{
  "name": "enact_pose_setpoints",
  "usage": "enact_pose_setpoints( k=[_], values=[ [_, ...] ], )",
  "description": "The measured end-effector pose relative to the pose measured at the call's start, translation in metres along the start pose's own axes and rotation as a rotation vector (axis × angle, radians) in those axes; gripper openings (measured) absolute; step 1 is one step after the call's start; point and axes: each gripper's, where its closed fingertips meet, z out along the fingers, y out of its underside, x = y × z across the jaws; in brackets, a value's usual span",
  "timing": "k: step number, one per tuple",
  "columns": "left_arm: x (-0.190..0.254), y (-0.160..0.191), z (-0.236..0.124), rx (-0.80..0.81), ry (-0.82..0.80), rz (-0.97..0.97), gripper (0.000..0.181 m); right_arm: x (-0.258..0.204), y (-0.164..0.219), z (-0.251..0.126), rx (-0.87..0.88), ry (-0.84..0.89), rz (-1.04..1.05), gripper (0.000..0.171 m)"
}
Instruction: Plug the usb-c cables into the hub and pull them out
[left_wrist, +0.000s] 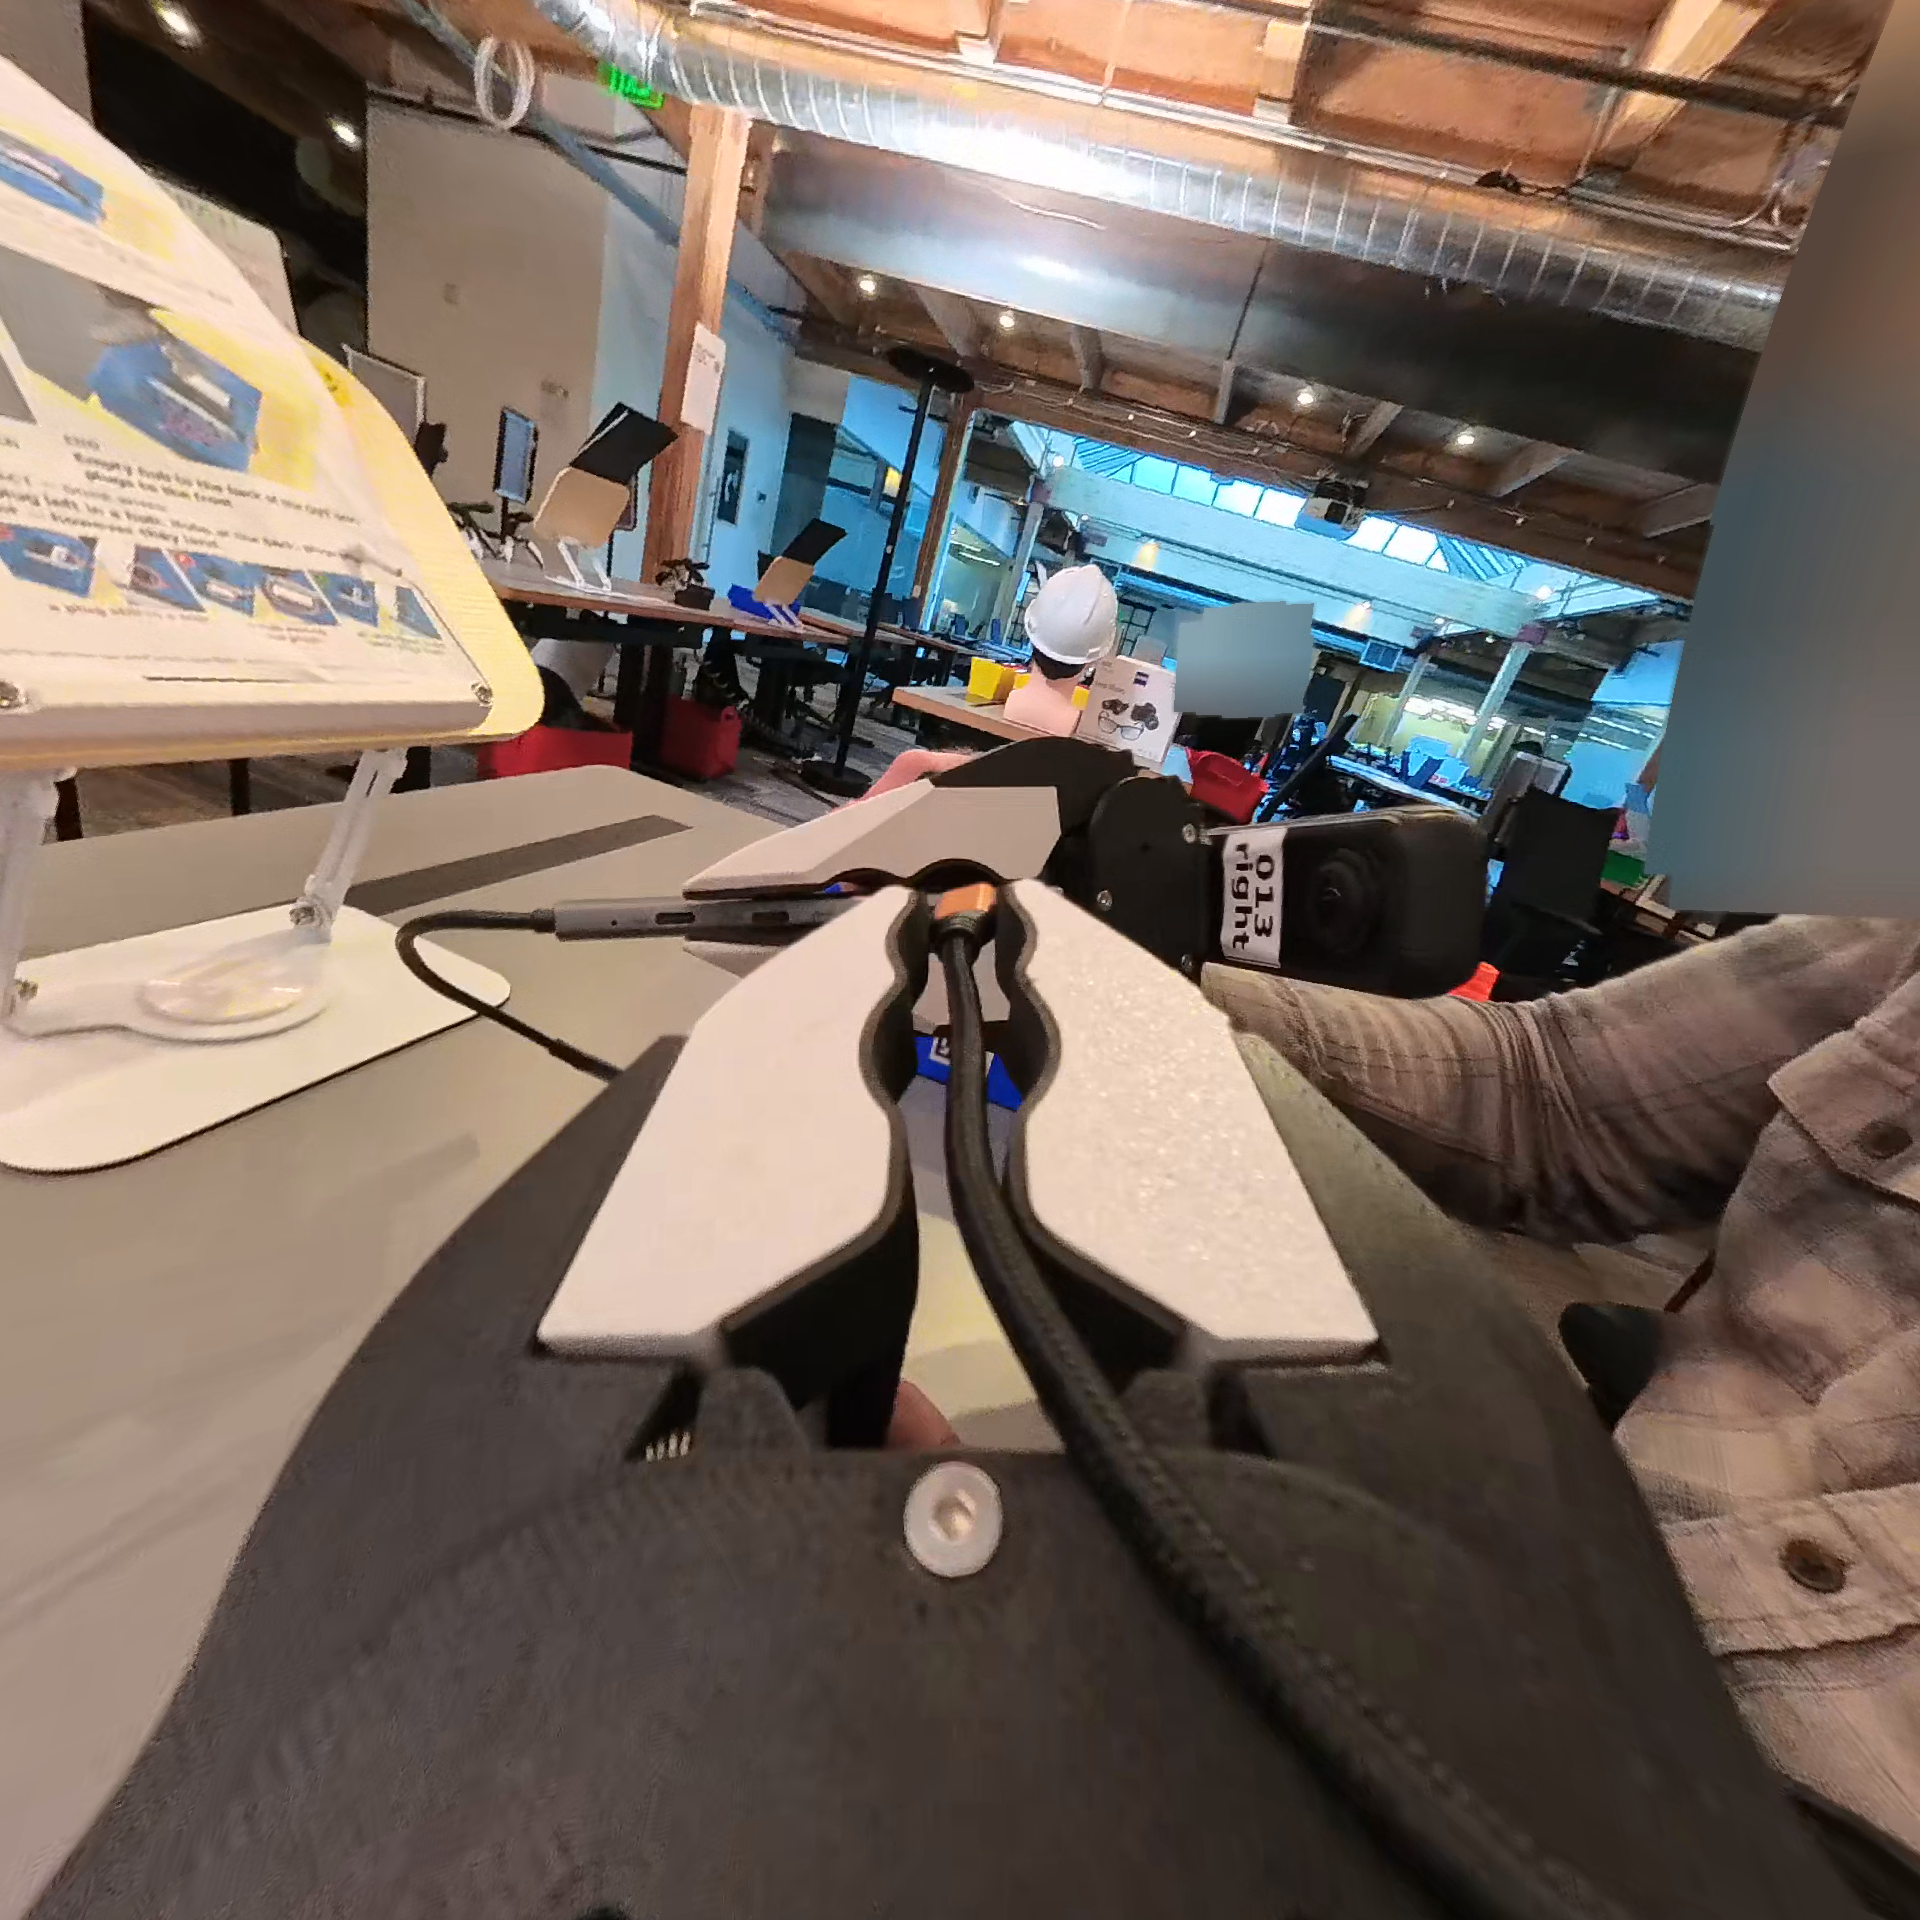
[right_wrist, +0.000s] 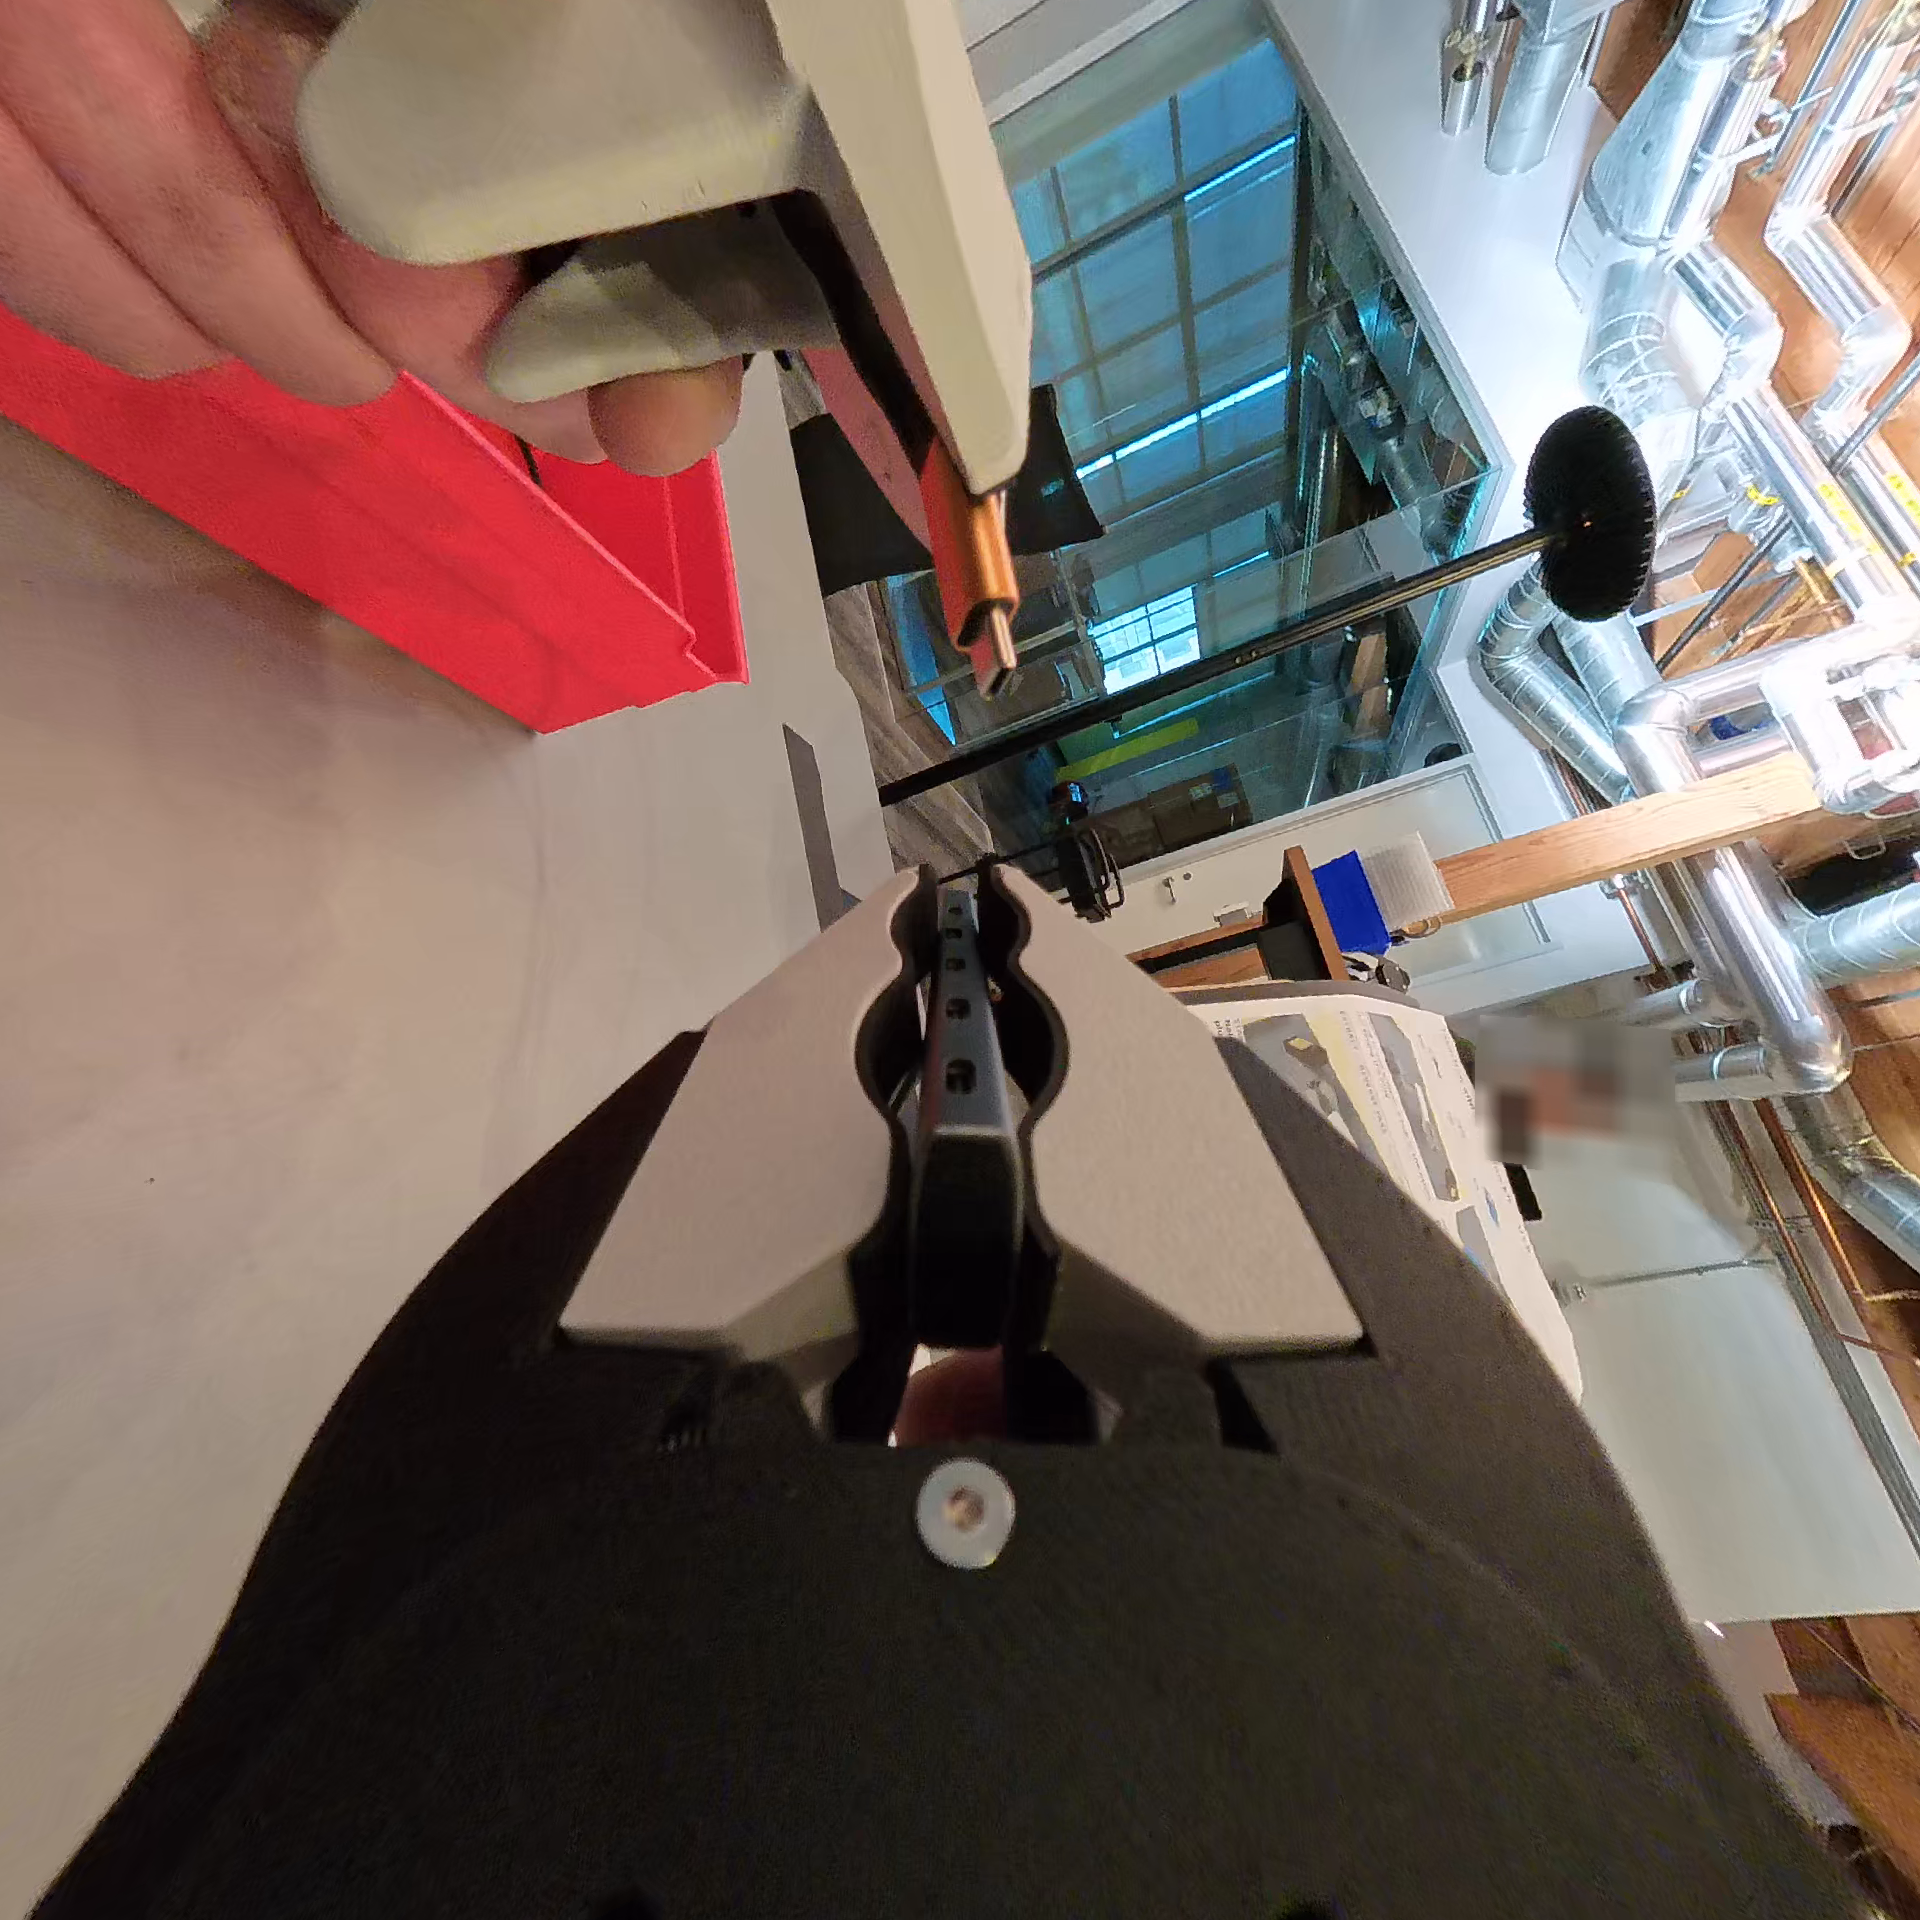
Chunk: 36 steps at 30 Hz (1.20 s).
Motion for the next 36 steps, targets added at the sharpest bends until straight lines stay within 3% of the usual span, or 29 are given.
enact_pose_setpoints(
  k=[16, 36],
  values=[
    [-0.008, 0.017, 0.013, -0.055, -0.173, 0.135, 0.011, -0.013, 0.002, 0.011, -0.046, -0.053, 0.100, 0.006],
    [-0.014, 0.029, 0.017, -0.135, -0.234, 0.218, 0.012, -0.017, 0.003, 0.015, -0.059, -0.065, 0.079, 0.006]
  ],
)
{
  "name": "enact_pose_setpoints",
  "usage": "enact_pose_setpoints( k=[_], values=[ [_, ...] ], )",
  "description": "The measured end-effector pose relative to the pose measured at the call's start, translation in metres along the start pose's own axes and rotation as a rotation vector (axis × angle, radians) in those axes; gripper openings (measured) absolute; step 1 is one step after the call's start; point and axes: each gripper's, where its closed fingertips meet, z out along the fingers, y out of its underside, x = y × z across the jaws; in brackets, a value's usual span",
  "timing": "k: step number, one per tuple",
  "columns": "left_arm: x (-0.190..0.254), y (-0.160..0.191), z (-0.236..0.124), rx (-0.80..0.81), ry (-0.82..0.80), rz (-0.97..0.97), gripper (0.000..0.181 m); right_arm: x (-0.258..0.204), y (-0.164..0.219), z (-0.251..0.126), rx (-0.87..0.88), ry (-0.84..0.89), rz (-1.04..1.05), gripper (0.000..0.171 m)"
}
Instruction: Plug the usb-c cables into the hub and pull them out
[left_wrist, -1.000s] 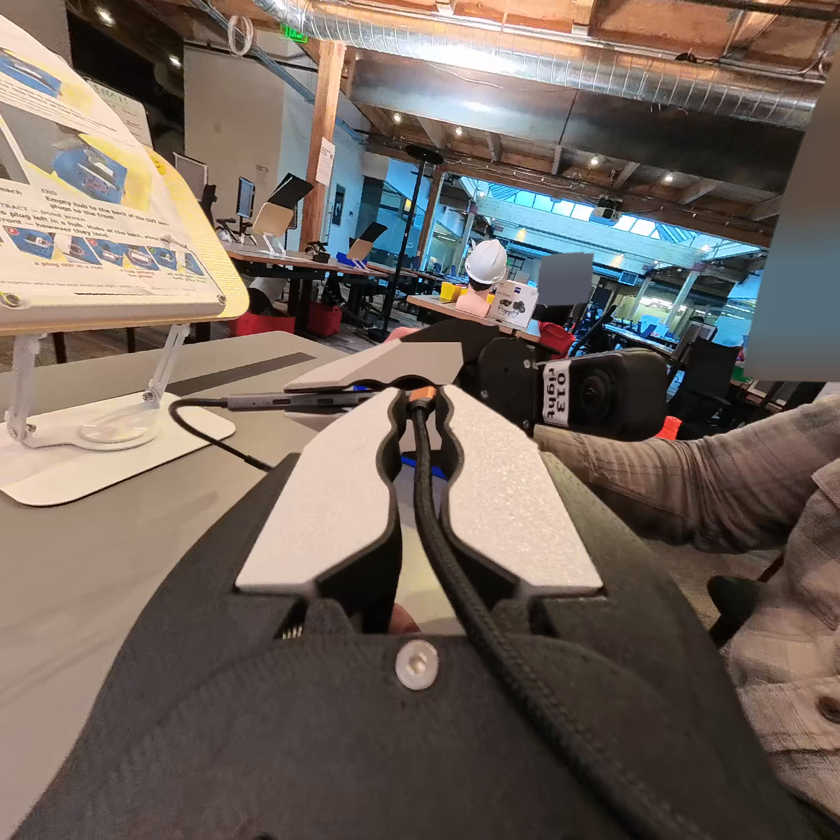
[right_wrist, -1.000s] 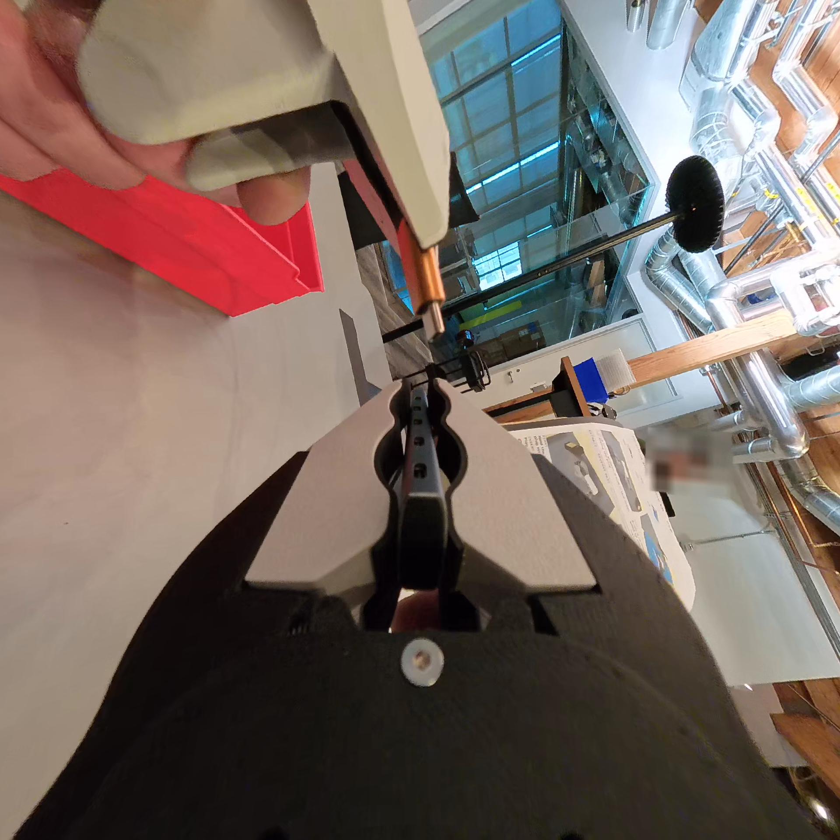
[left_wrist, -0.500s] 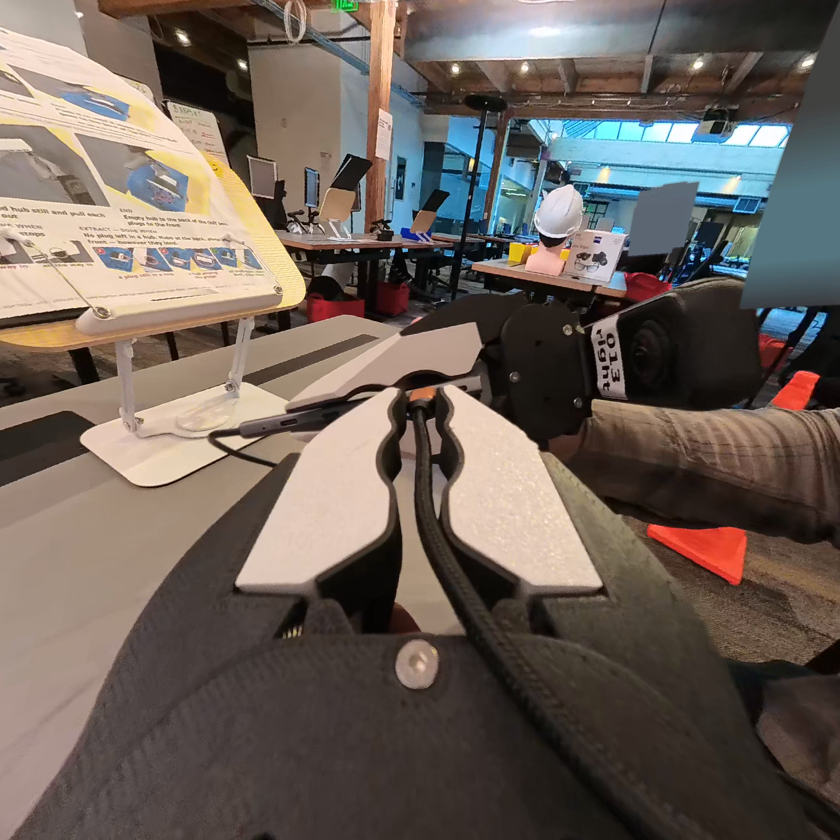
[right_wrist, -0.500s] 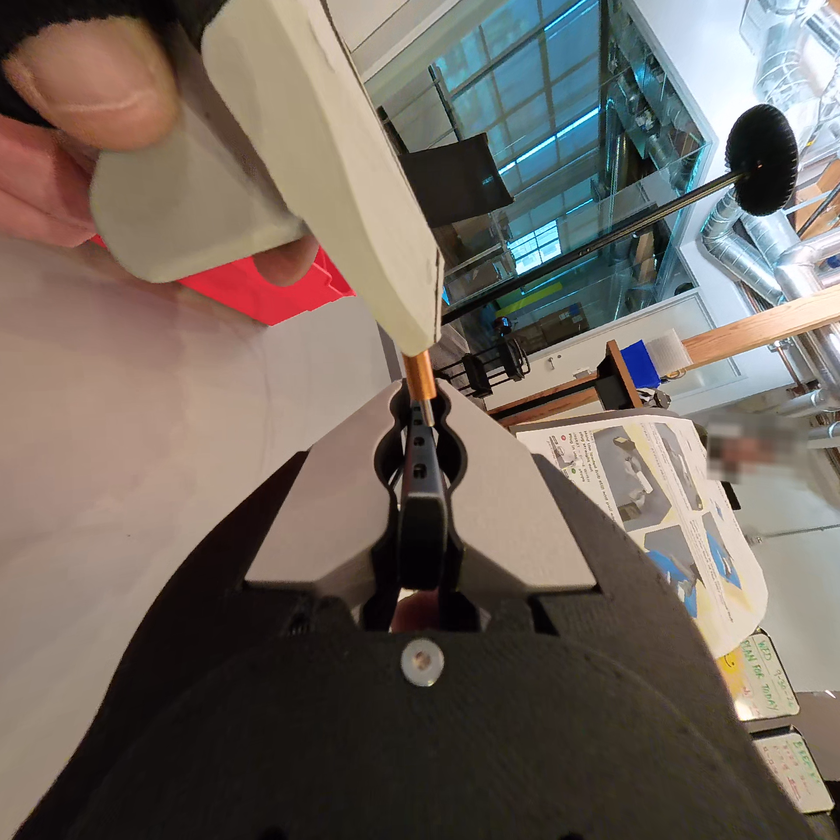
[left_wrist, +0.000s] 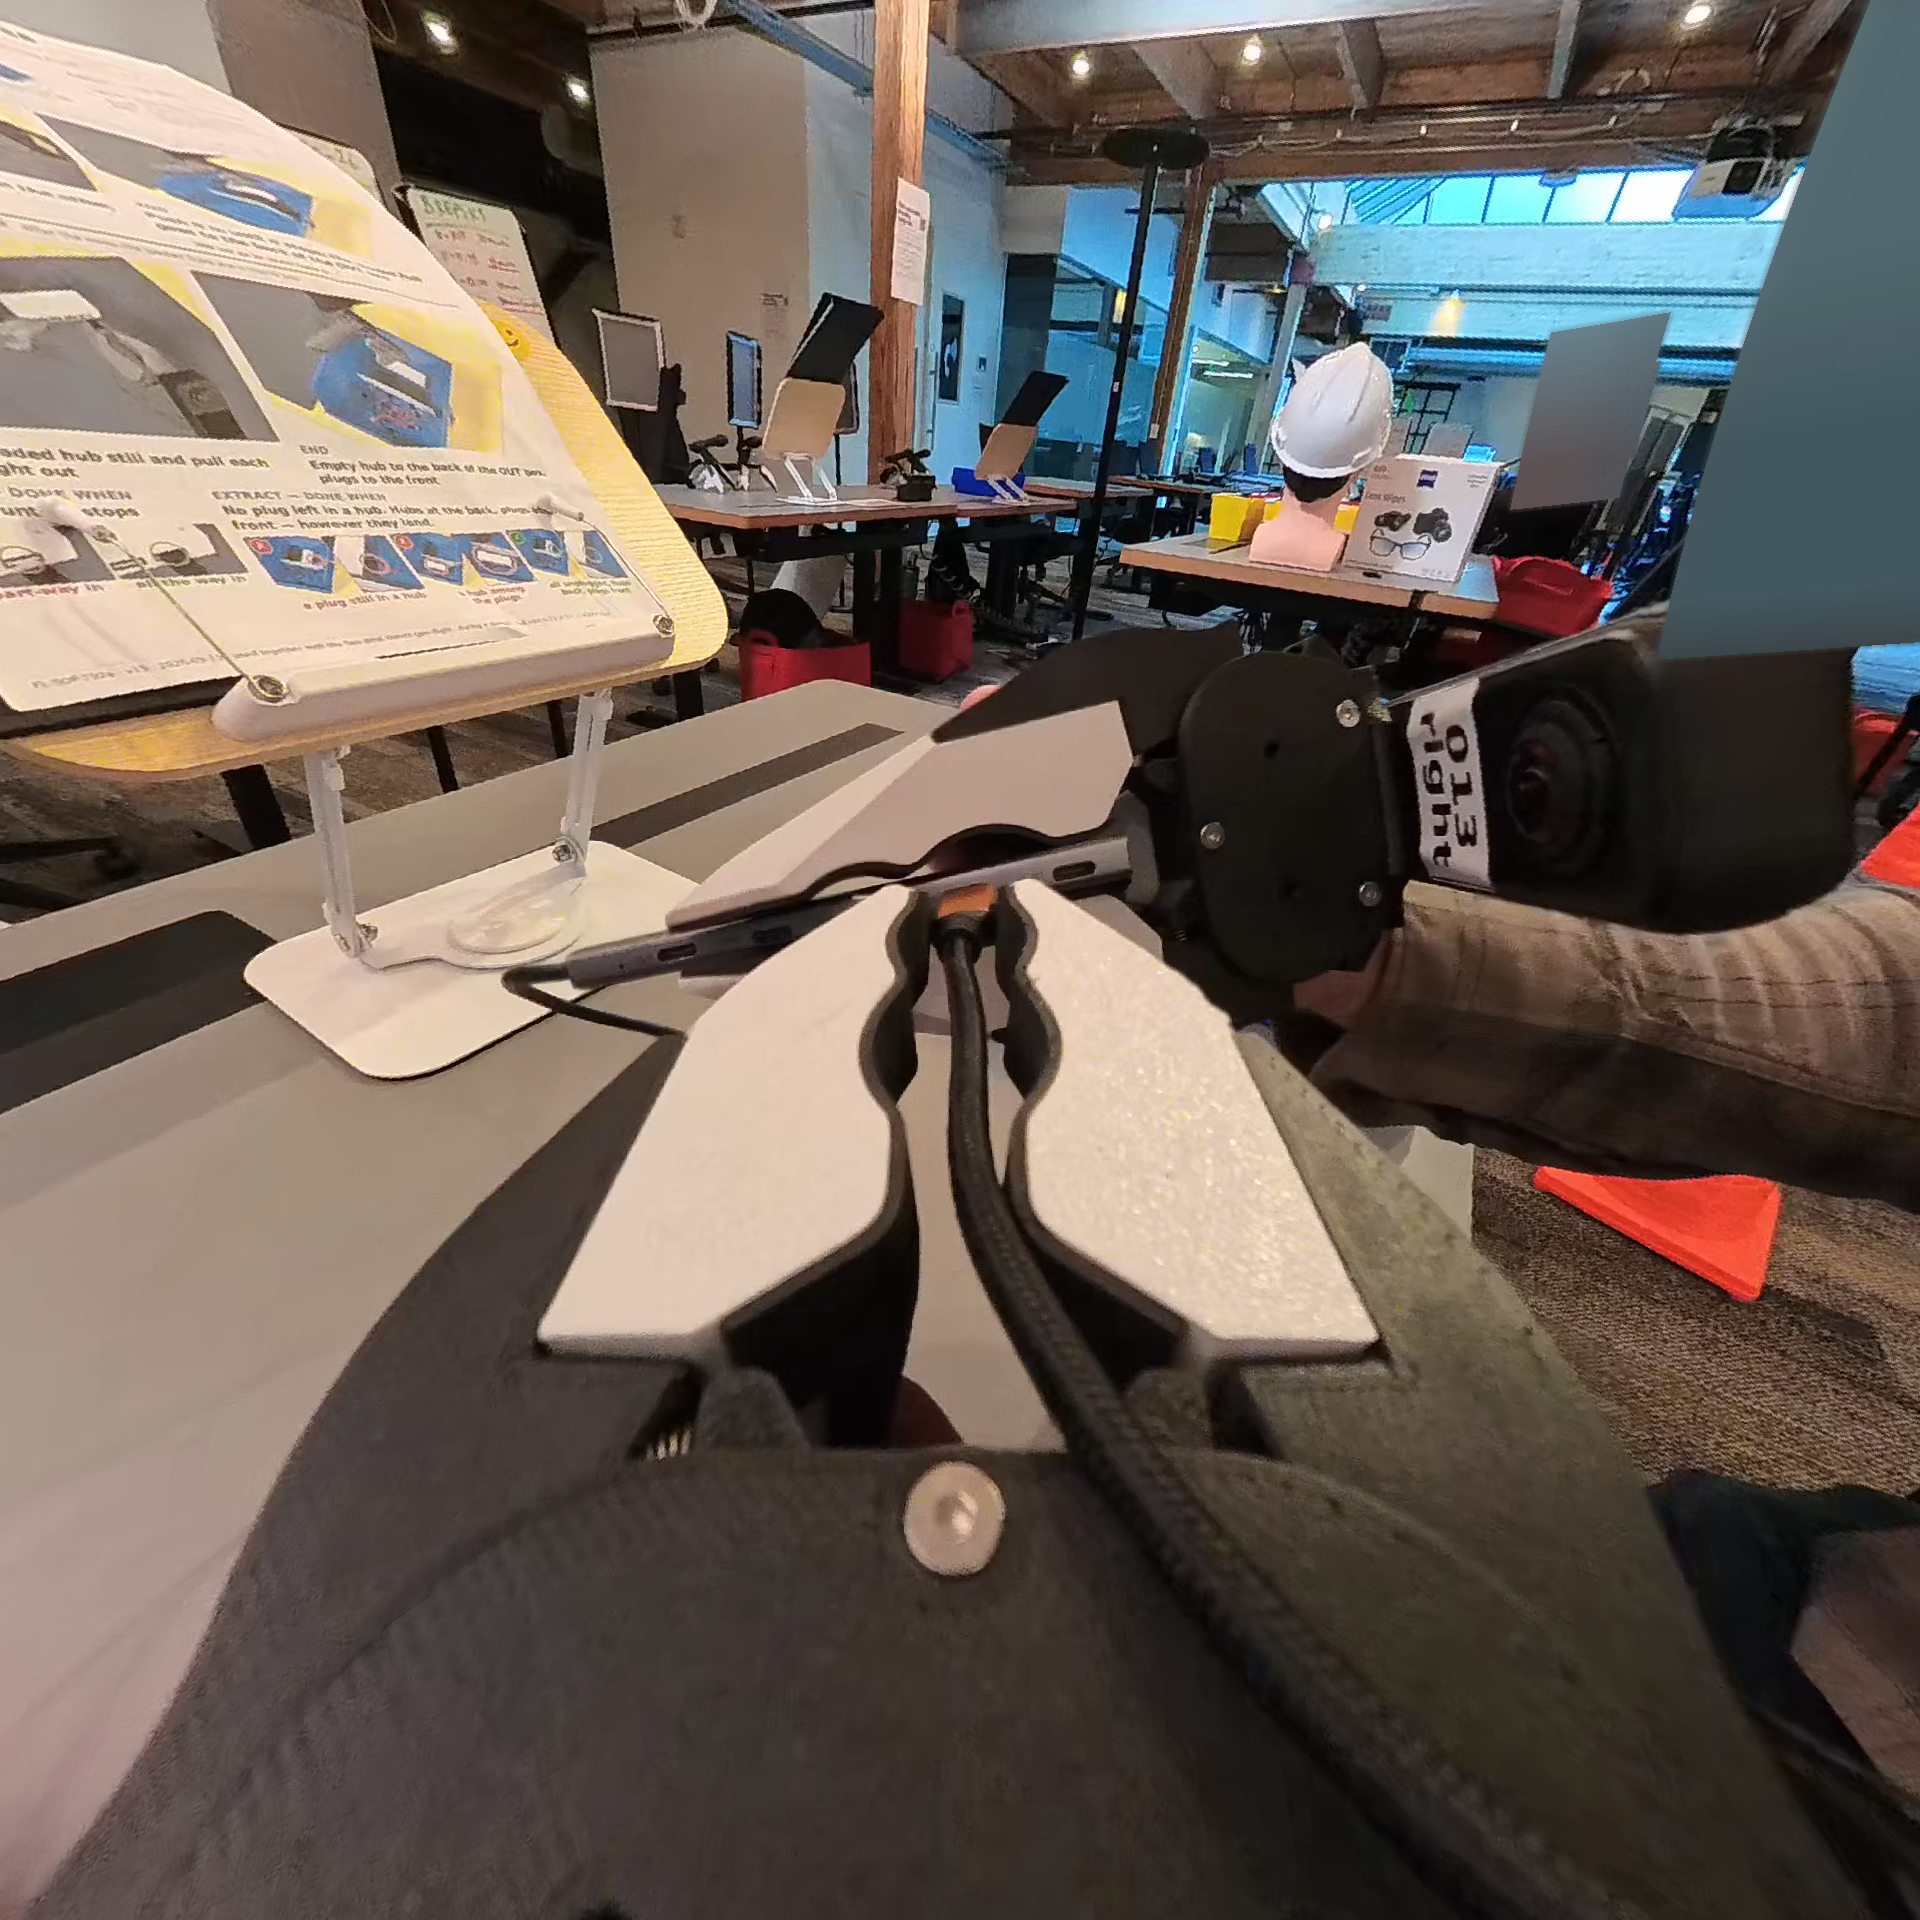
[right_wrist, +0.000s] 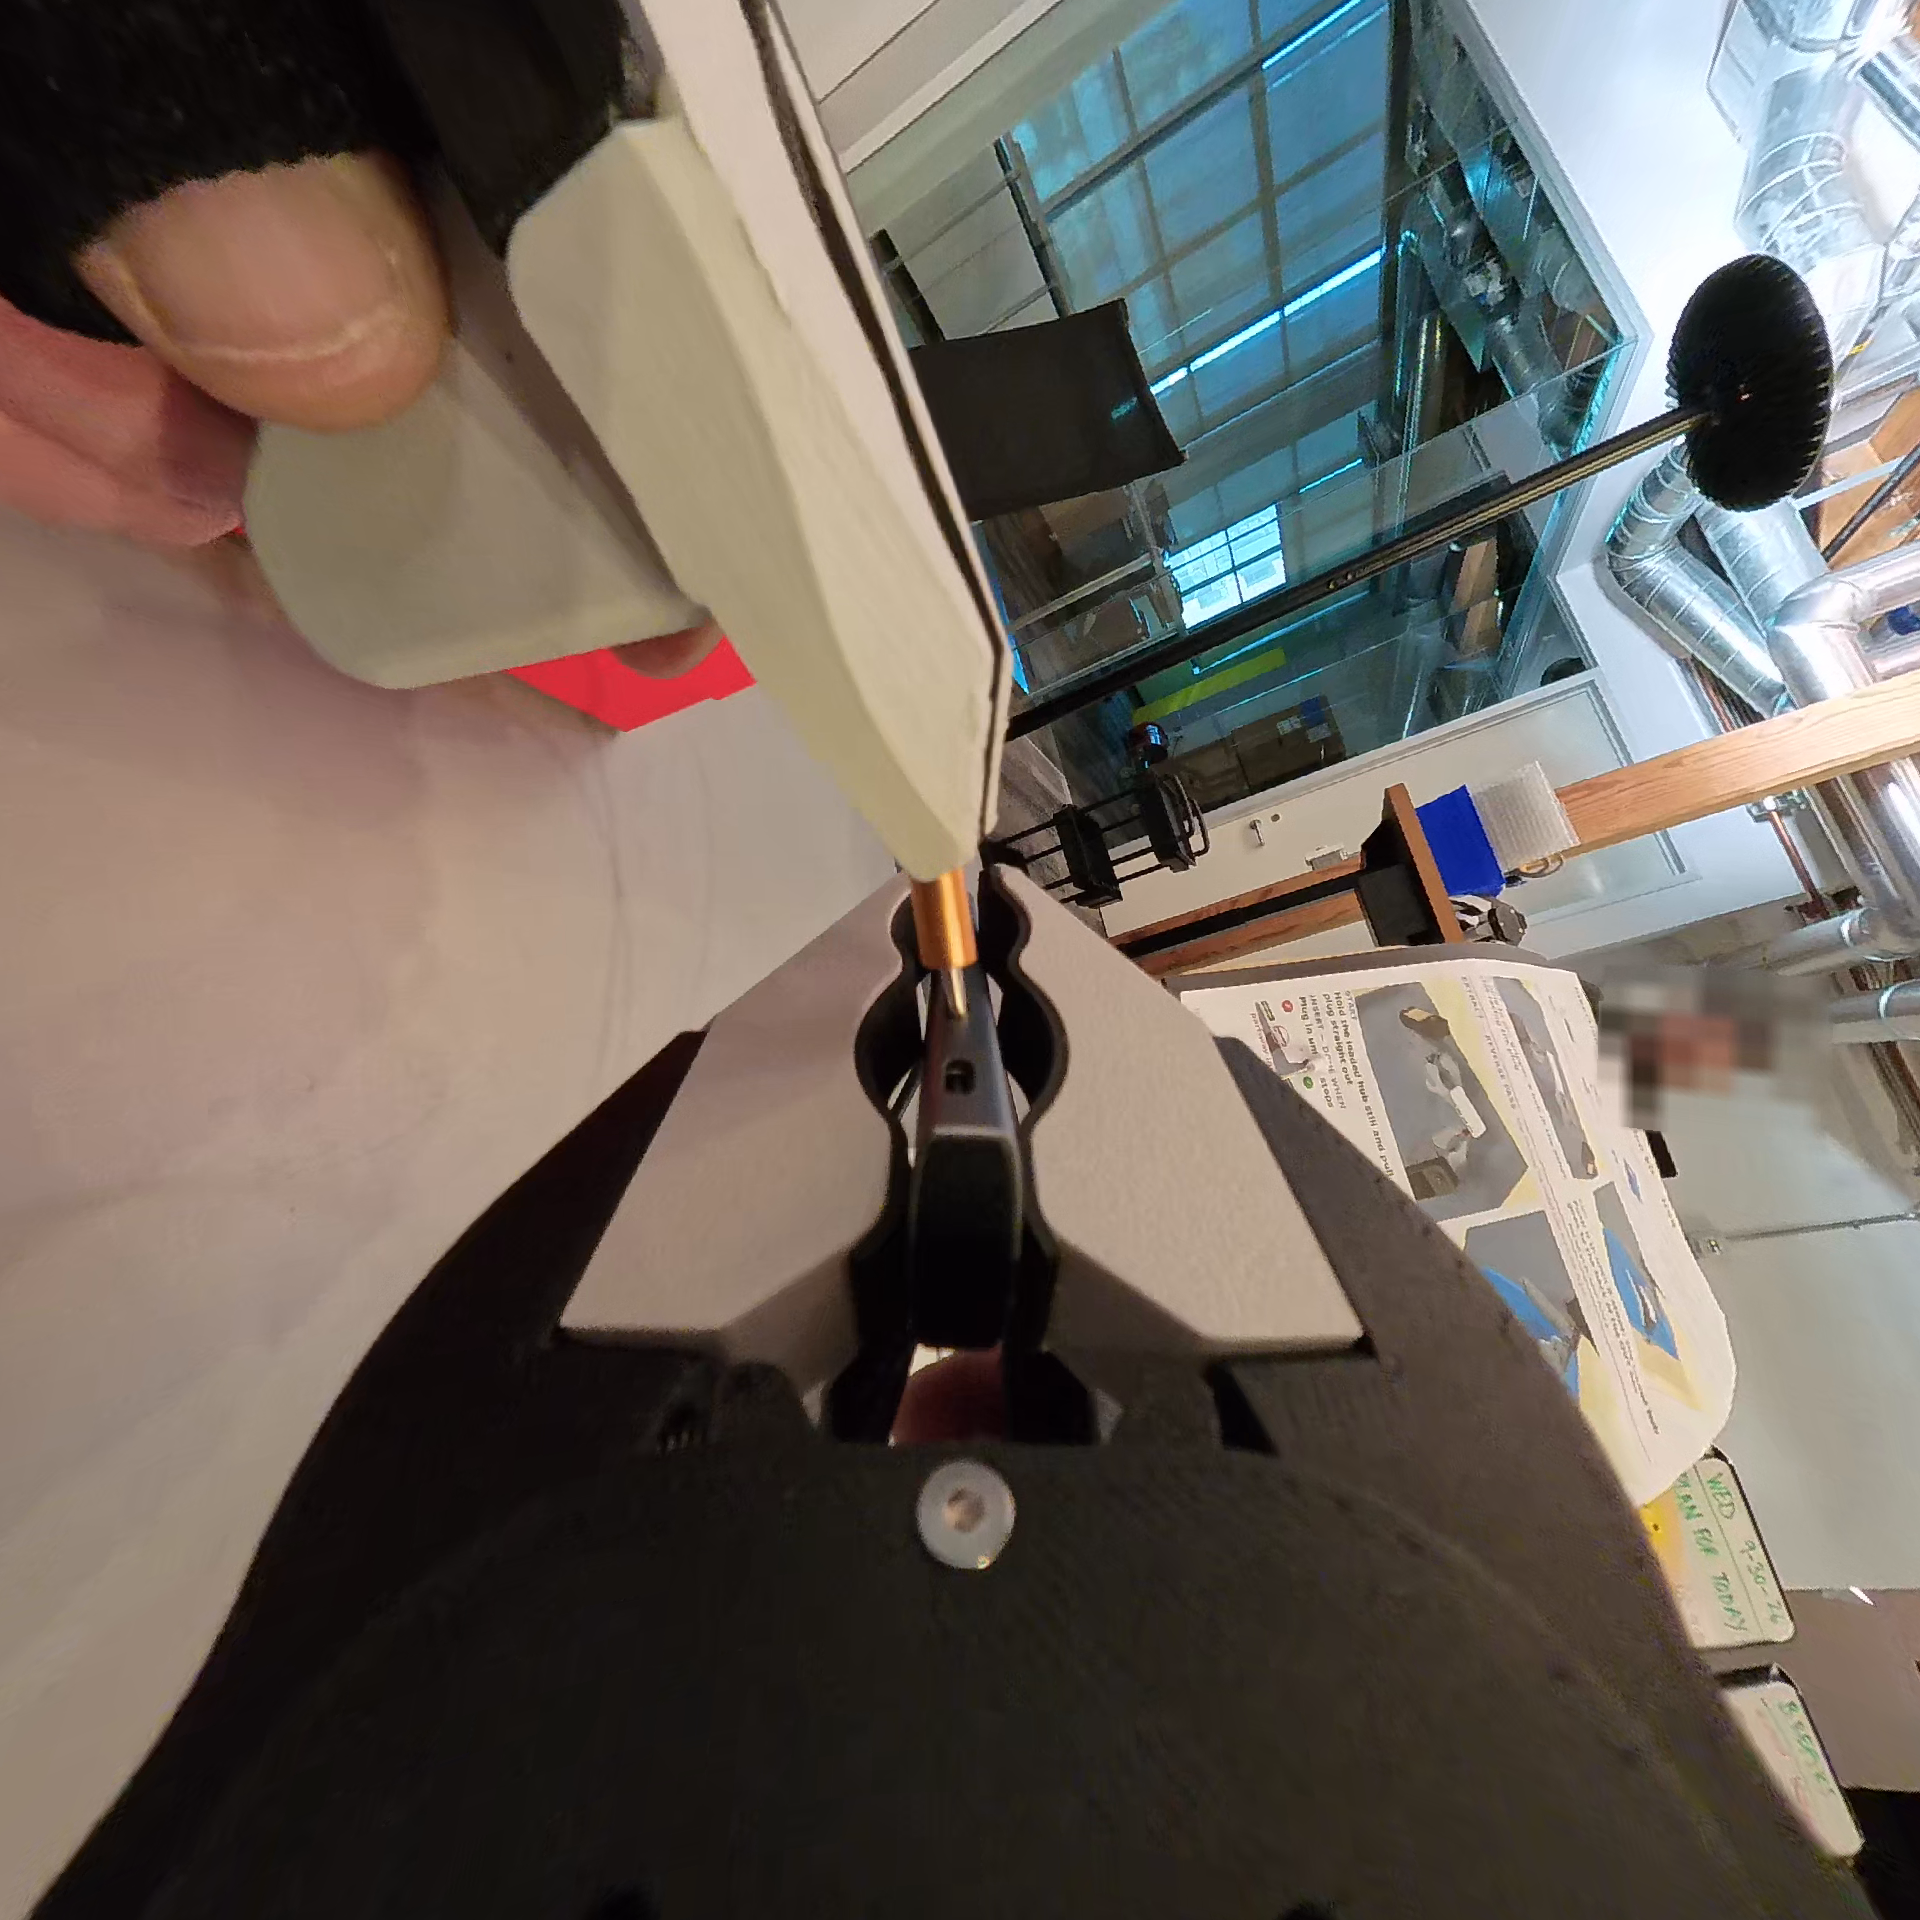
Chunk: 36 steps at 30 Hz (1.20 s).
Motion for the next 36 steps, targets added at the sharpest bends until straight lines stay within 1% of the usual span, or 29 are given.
enact_pose_setpoints(
  k=[15, 20, 23, 26, 31, 36],
  values=[
    [0.002, 0.003, 0.002, -0.019, -0.009, 0.027, 0.012, -0.002, -0.001, -0.002, 0.001, -0.004, -0.030, 0.006],
    [0.004, 0.002, 0.005, -0.041, -0.050, 0.043, 0.012, -0.001, -0.001, -0.004, 0.034, 0.000, -0.026, 0.006],
    [0.005, 0.003, 0.008, -0.056, -0.081, 0.044, 0.012, -0.001, -0.001, -0.004, 0.095, 0.006, -0.003, 0.006],
    [0.001, 0.011, 0.011, -0.094, -0.125, 0.063, 0.012, -0.008, 0.005, -0.001, 0.119, -0.011, 0.001, 0.006],
    [-0.004, 0.021, 0.013, -0.130, -0.173, 0.034, 0.012, -0.017, 0.010, 0.004, 0.129, -0.043, 0.008, 0.006],
    [-0.004, 0.019, 0.013, -0.132, -0.185, 0.037, 0.012, -0.013, 0.009, 0.003, 0.129, -0.022, -0.010, 0.006]
  ],
)
